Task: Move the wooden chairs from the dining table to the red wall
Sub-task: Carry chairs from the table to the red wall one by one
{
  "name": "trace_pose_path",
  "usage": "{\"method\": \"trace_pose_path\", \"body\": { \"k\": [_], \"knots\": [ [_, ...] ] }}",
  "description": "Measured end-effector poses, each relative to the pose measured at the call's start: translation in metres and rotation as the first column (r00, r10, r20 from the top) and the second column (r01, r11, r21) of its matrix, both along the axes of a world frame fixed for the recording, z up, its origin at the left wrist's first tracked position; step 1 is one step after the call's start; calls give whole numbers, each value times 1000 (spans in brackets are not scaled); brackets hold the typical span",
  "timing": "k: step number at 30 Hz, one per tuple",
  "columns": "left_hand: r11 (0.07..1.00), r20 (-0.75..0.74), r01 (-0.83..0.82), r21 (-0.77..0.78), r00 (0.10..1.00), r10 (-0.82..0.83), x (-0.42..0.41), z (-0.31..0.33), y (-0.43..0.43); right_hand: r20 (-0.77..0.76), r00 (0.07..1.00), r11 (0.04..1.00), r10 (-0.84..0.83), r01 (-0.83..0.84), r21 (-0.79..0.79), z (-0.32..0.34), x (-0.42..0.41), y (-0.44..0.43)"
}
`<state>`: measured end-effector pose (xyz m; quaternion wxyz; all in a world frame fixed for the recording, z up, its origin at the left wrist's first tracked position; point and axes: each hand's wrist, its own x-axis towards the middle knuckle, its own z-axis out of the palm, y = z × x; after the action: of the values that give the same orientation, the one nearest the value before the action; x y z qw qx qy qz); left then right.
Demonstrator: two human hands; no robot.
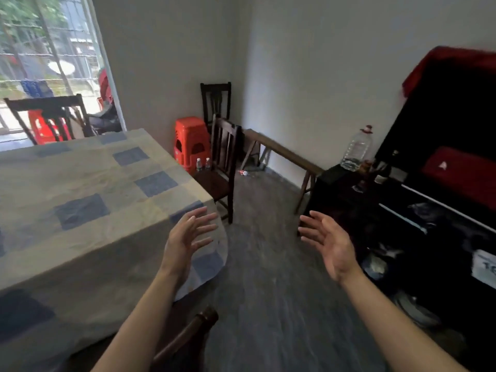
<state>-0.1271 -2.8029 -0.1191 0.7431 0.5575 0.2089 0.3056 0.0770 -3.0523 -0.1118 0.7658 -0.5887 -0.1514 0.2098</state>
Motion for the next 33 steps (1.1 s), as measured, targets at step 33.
{"method": "trace_pose_path", "body": {
  "k": [33],
  "knots": [
    [986,-44,-80,-143,996,75,580,-59,120,69,994,990,80,-71,-124,-42,571,121]
  ]
}}
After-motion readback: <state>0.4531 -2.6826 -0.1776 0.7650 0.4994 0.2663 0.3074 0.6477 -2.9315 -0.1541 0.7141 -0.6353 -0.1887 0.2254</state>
